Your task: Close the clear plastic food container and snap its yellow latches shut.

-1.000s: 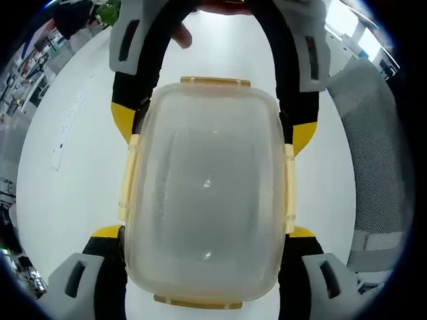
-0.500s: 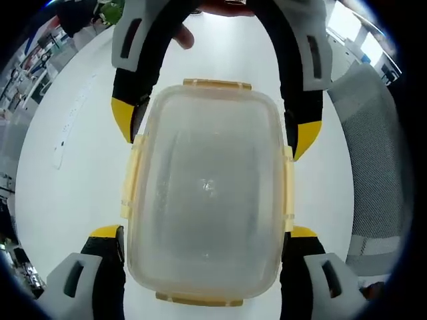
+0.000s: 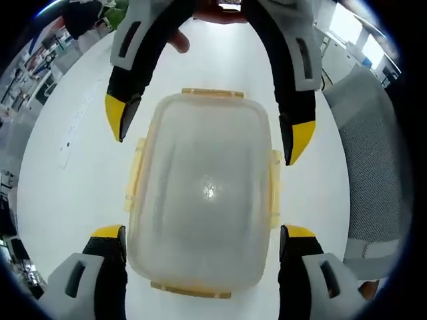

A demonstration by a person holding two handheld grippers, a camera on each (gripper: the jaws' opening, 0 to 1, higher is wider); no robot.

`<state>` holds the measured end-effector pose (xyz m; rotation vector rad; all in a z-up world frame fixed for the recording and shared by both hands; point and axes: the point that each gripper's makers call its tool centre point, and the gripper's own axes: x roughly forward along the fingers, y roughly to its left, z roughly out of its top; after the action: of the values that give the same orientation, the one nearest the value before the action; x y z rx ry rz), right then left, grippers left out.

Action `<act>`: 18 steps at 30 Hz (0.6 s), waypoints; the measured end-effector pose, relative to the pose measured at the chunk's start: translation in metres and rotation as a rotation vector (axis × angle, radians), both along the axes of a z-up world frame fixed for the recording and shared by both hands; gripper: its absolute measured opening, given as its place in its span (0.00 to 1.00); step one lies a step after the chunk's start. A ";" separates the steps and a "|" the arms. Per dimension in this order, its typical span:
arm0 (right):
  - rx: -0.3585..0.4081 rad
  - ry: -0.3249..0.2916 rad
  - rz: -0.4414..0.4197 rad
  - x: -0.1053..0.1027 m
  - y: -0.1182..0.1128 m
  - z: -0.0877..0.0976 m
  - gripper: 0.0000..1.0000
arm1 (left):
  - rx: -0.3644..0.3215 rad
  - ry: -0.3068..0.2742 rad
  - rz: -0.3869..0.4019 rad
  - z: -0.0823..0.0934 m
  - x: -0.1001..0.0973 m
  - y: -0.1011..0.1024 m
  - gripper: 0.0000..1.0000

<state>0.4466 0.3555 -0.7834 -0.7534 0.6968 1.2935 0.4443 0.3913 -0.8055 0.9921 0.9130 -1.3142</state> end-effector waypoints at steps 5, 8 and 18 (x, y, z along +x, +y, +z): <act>0.045 0.033 -0.033 -0.008 0.002 0.001 0.97 | -0.057 0.003 0.031 0.006 -0.003 -0.003 0.95; 0.081 0.034 -0.062 -0.009 0.004 0.004 0.96 | -0.084 -0.004 0.041 0.009 -0.003 -0.003 0.94; 0.196 -0.012 -0.166 -0.003 0.000 0.012 0.96 | -0.227 -0.059 0.126 0.017 0.003 -0.009 0.94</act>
<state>0.4434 0.3557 -0.7712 -0.5327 0.5998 1.1849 0.4474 0.3825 -0.7881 0.7802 0.7504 -1.2444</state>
